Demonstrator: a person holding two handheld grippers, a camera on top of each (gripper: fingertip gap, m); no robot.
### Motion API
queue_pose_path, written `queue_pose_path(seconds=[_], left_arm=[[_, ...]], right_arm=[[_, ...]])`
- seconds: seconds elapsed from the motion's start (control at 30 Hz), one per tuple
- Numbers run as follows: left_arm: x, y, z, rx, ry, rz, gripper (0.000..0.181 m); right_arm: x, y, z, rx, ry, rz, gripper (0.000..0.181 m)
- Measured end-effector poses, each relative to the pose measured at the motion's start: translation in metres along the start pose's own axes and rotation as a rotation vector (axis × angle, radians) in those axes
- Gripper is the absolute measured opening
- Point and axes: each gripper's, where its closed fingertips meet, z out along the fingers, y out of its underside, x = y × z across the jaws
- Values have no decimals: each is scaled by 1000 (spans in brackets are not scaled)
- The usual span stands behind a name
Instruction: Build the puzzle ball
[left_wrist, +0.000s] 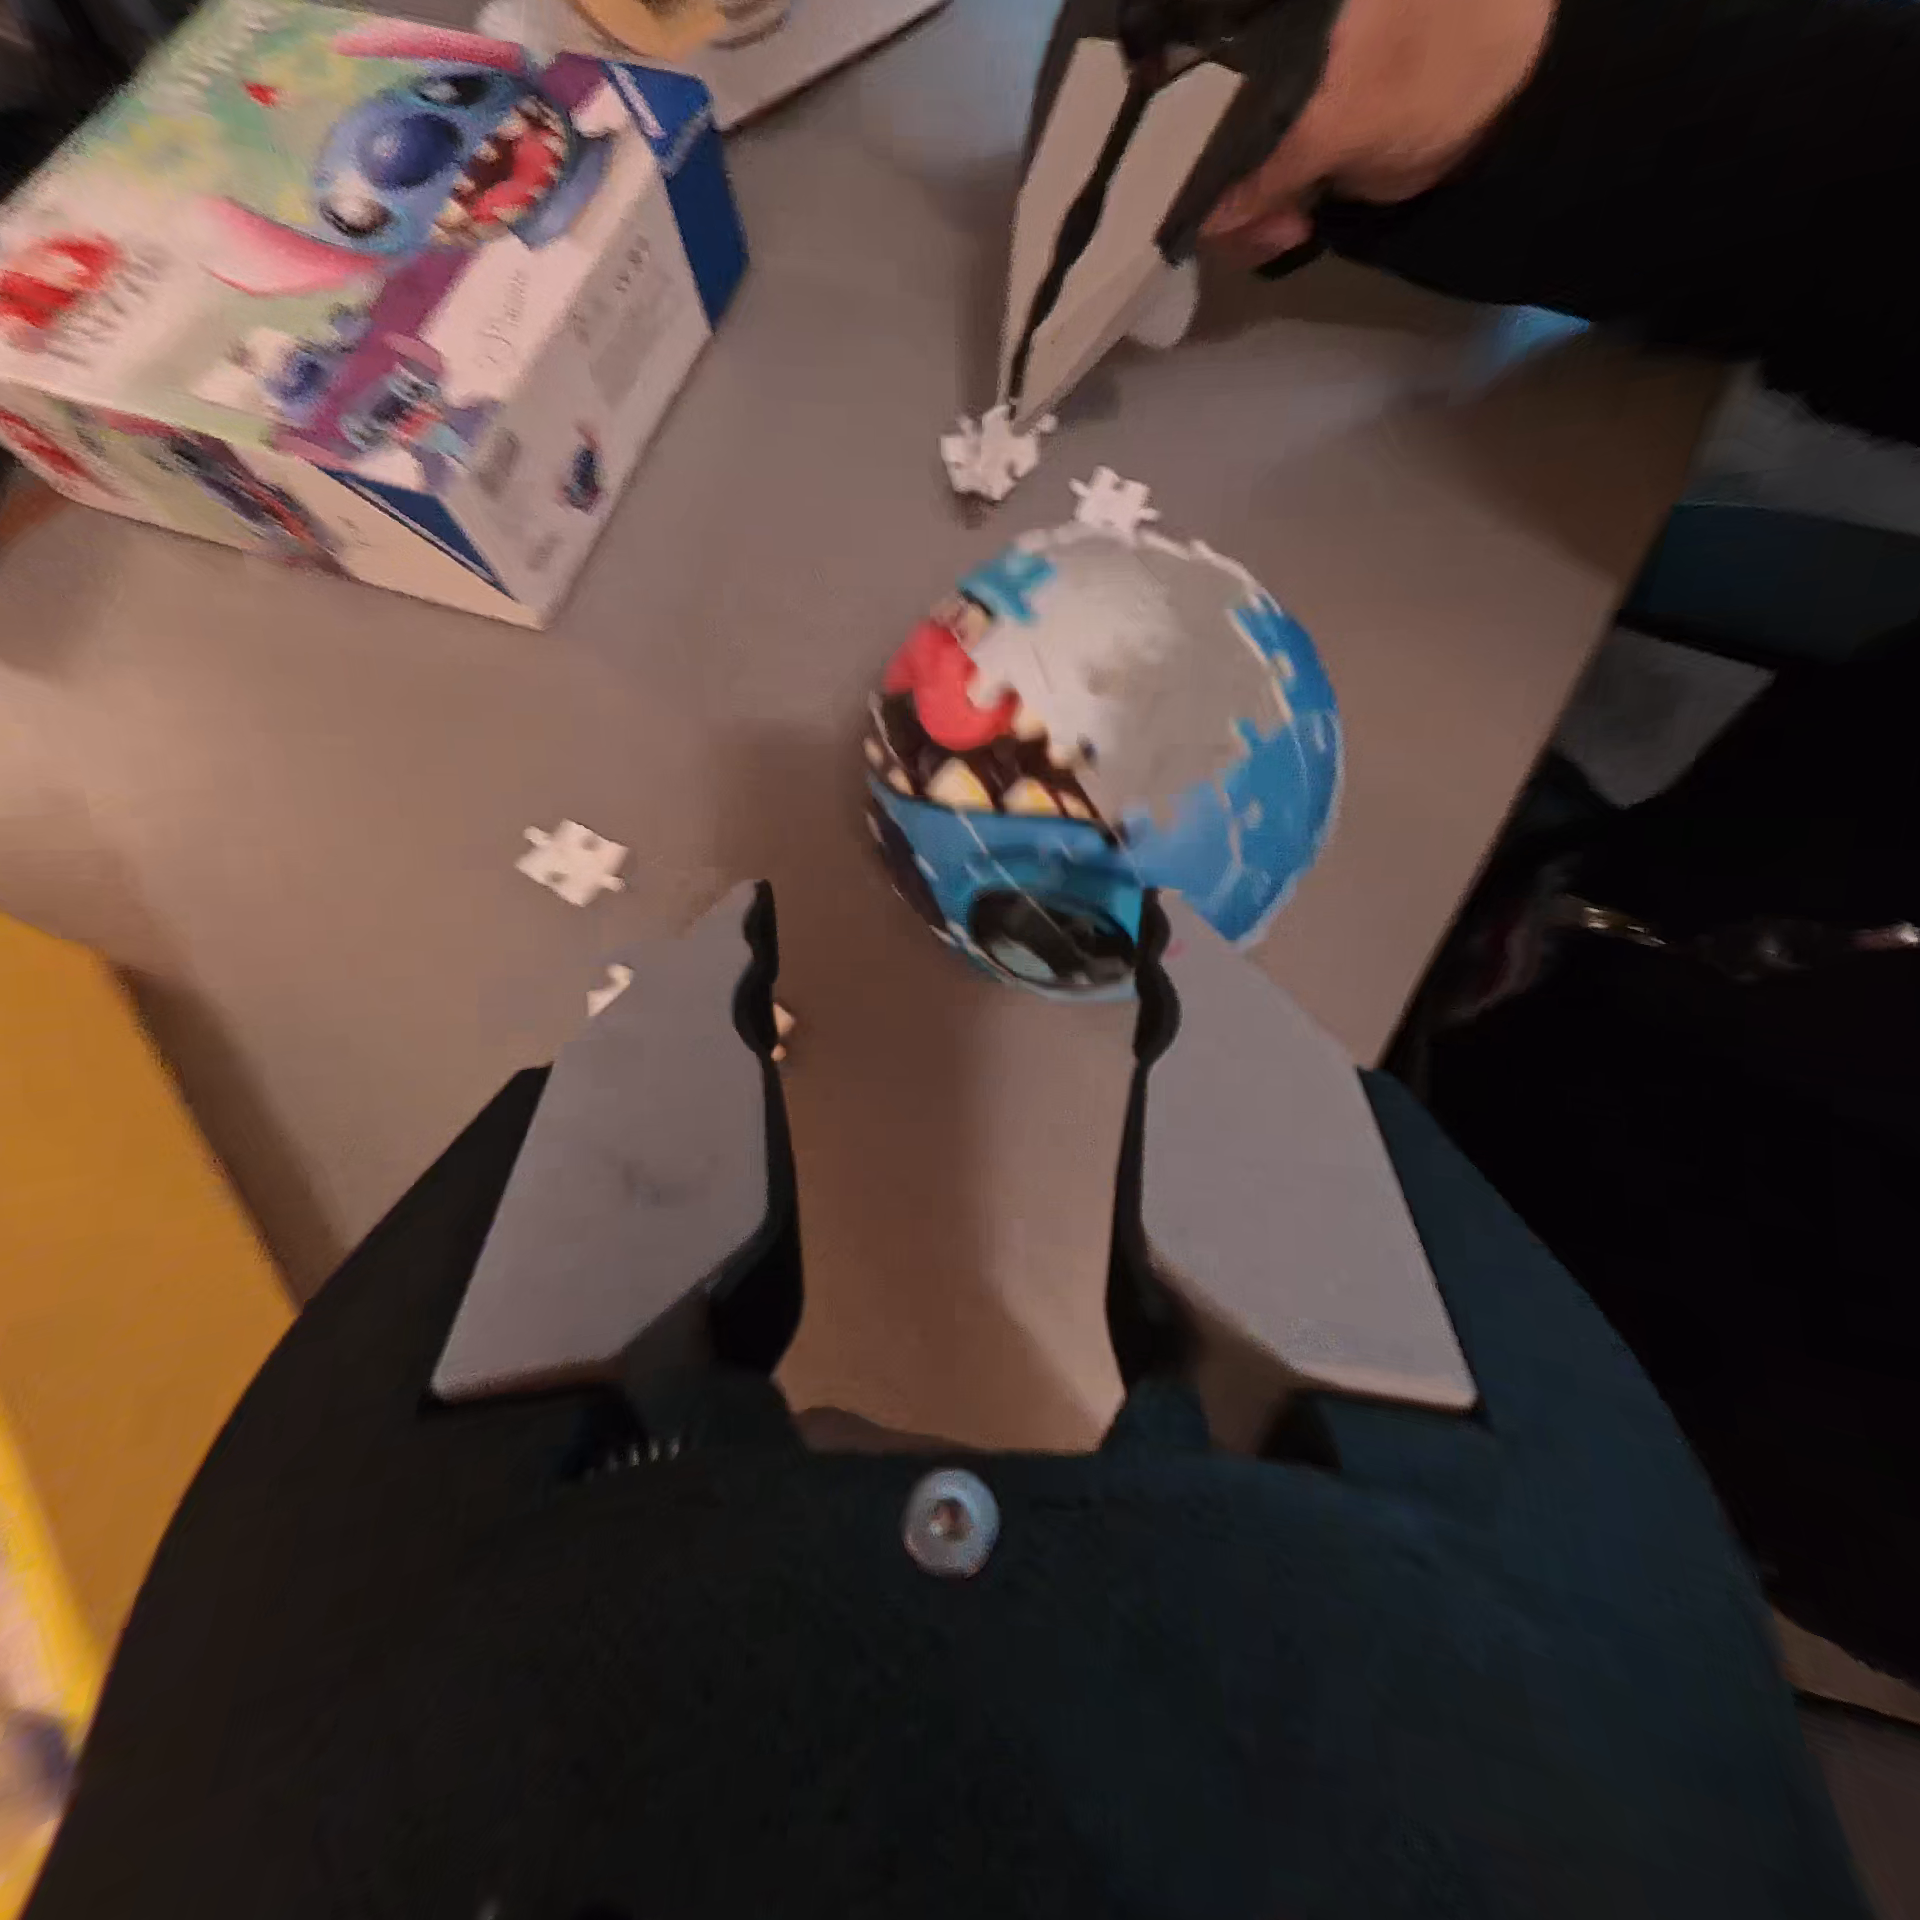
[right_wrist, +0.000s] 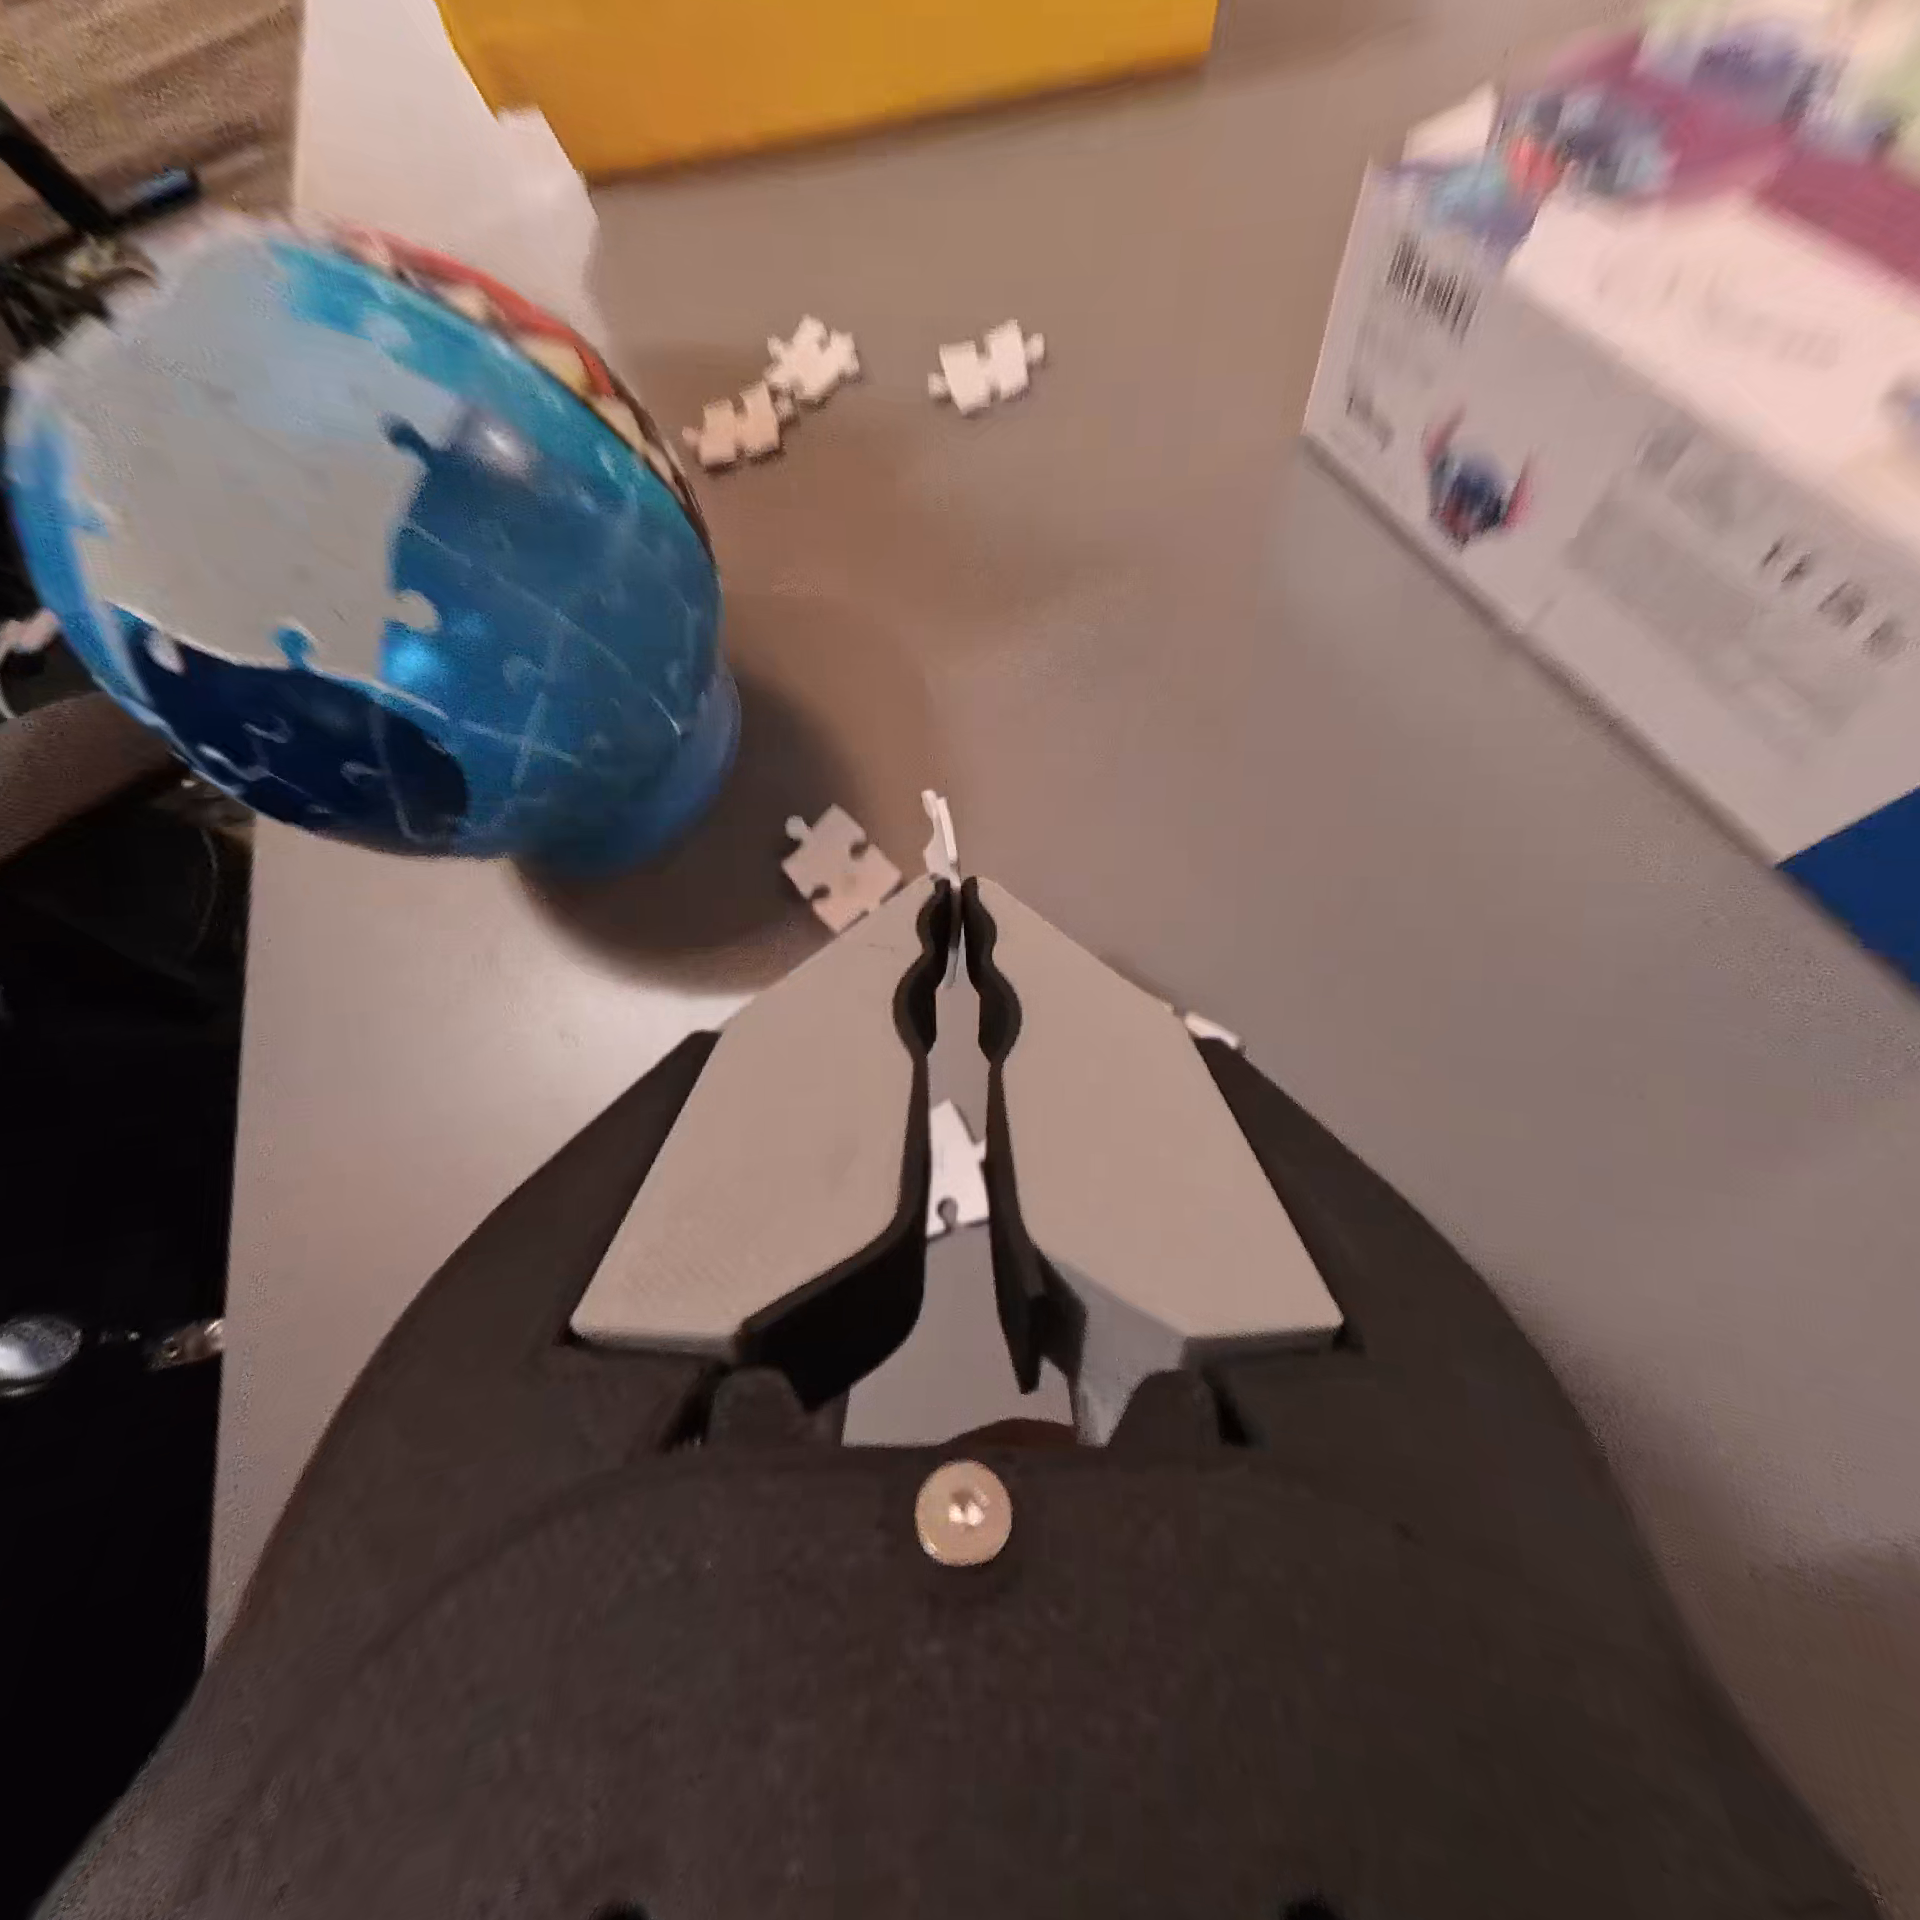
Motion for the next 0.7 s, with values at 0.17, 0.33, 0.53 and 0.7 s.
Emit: queue_pose_path(seconds=[0.17, 0.33, 0.53, 0.7], left_arm=[[24, 41, 20, 133, 68, -34, 85], [24, 53, 41, 186, -21, 120, 95], [18, 50, 61, 174, -51, 316, 98], [16, 54, 71, 163, -16, 374, 100]], right_arm=[[-2, 25, 14, -76, -22, 58, 0], [-3, 42, 23, -108, -84, 89, 0], [4, 47, 26, -137, -103, 82, 5], [3, 40, 14, -121, -11, -39, 41]])
